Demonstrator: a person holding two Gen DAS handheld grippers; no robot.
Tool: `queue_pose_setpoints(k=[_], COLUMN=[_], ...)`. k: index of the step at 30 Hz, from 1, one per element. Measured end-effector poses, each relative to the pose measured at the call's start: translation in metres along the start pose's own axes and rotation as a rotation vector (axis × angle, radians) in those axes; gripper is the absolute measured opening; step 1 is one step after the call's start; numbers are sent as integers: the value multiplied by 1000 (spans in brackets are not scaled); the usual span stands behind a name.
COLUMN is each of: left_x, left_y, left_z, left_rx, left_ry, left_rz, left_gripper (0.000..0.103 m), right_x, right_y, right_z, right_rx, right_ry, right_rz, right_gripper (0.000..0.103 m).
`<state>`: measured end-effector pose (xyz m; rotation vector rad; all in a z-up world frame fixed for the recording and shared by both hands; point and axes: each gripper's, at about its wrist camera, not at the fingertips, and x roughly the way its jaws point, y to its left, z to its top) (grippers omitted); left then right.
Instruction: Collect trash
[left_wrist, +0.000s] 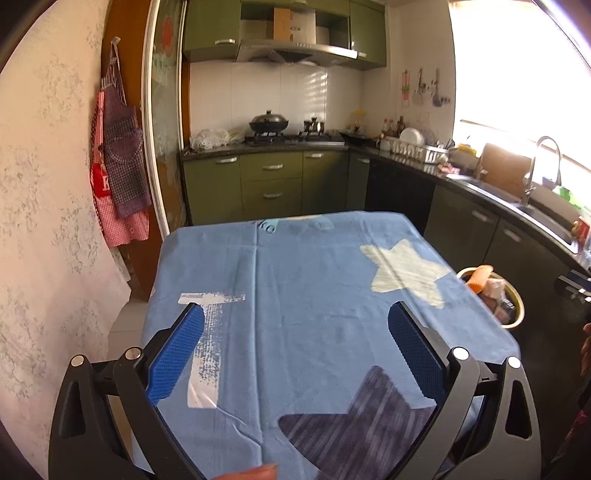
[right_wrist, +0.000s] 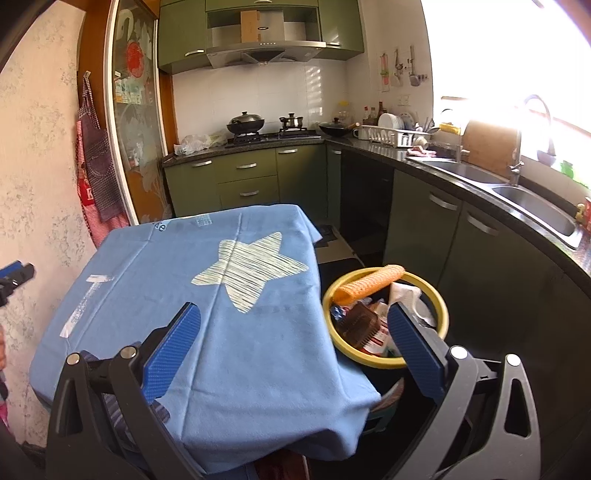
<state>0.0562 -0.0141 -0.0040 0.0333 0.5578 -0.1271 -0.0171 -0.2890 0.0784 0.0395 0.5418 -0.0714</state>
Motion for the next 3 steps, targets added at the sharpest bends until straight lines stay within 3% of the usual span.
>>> queue_pose_setpoints(k=[3], left_x=[51], left_y=[16], left_z=[7], left_rx=[-14], left_ry=[49], left_rz=[37], left_gripper=[98], right_x=[38], right_y=[5], right_z=[15], right_rx=[16], right_ry=[45], right_rz=[47], right_gripper=[96])
